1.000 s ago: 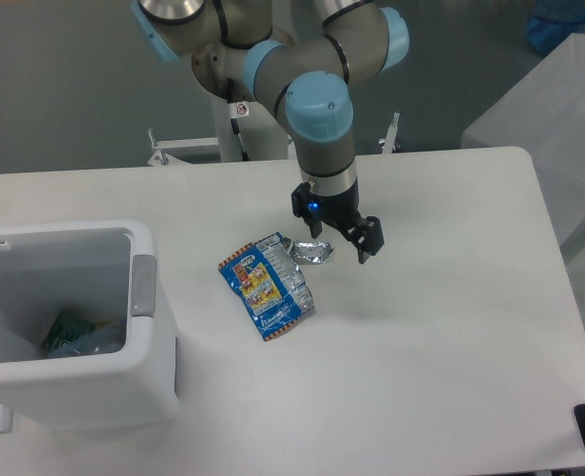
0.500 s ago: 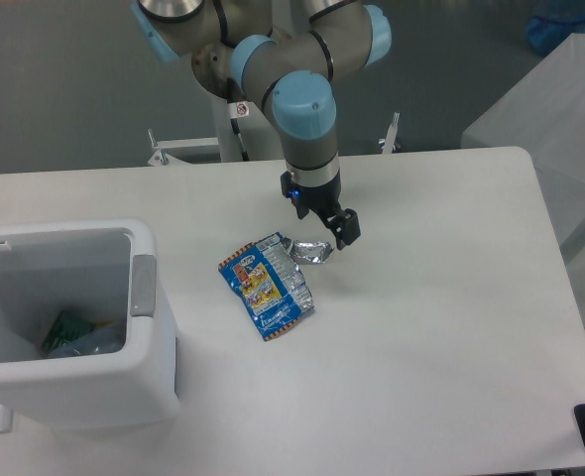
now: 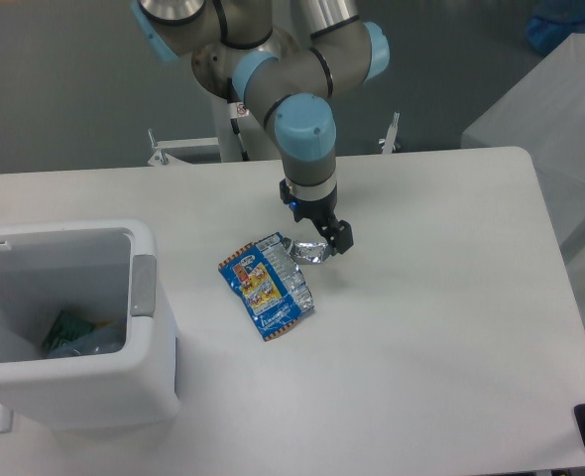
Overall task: Place the trash in the trash can
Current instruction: 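Lower the gripper and pinch the silver foil wrapper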
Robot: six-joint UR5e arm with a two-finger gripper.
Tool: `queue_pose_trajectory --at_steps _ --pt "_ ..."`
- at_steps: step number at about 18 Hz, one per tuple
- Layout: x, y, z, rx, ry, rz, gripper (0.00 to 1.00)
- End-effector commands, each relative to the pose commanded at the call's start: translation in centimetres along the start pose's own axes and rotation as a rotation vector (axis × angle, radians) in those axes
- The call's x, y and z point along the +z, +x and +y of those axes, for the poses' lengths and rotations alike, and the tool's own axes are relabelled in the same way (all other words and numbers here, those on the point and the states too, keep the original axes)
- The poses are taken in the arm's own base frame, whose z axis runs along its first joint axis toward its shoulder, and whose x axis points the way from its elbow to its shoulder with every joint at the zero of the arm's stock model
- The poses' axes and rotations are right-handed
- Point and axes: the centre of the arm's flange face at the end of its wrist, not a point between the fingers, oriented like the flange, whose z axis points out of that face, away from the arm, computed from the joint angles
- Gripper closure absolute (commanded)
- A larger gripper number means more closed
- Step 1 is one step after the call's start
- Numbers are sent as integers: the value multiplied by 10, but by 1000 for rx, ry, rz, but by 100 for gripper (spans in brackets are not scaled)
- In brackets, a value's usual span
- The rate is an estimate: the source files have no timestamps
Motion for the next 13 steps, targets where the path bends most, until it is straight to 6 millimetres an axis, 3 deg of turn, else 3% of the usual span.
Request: queue_pose_trajectory --at_steps 13 --pt "14 -7 -4 -16 -7 25 7"
